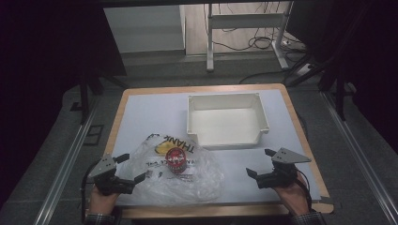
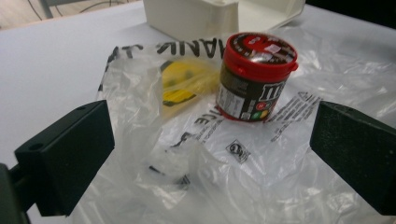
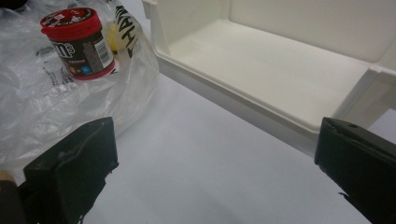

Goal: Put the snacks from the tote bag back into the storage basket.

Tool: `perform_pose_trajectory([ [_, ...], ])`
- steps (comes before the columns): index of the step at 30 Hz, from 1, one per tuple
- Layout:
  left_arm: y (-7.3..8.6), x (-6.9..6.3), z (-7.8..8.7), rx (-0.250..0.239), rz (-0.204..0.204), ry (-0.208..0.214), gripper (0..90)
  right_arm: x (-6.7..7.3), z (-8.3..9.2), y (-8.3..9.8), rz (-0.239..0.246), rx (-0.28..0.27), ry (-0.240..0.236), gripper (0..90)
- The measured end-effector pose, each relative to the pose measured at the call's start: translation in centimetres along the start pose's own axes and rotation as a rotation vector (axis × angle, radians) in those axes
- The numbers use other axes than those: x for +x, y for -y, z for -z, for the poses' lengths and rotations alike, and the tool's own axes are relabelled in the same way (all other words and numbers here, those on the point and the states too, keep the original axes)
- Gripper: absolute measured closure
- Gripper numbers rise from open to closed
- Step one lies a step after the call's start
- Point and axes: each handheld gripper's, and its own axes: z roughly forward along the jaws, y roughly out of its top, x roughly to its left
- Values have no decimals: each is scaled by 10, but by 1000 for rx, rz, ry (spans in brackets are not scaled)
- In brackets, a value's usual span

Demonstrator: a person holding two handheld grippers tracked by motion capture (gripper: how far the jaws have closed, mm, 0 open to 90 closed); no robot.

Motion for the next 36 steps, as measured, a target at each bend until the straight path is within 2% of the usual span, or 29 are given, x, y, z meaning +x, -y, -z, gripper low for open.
perform_pose_trajectory([
  [2,1,1,1,-20,13,12,0,-1,-2,2,1,6,-15,0],
  [6,1,1,1,-37,14,23,0,1,-3,2,31,15,-10,0],
  [10,1,0,3,-62,6,13,0,1,-3,2,35,13,-15,0],
  [25,1,-1,4,-85,12,25,0,3,-5,2,68,12,-34,0],
  [31,-1,0,7,-116,35,49,0,5,-7,2,68,17,-39,0],
  [36,-1,0,10,-138,50,46,0,6,-8,1,77,13,-49,0],
])
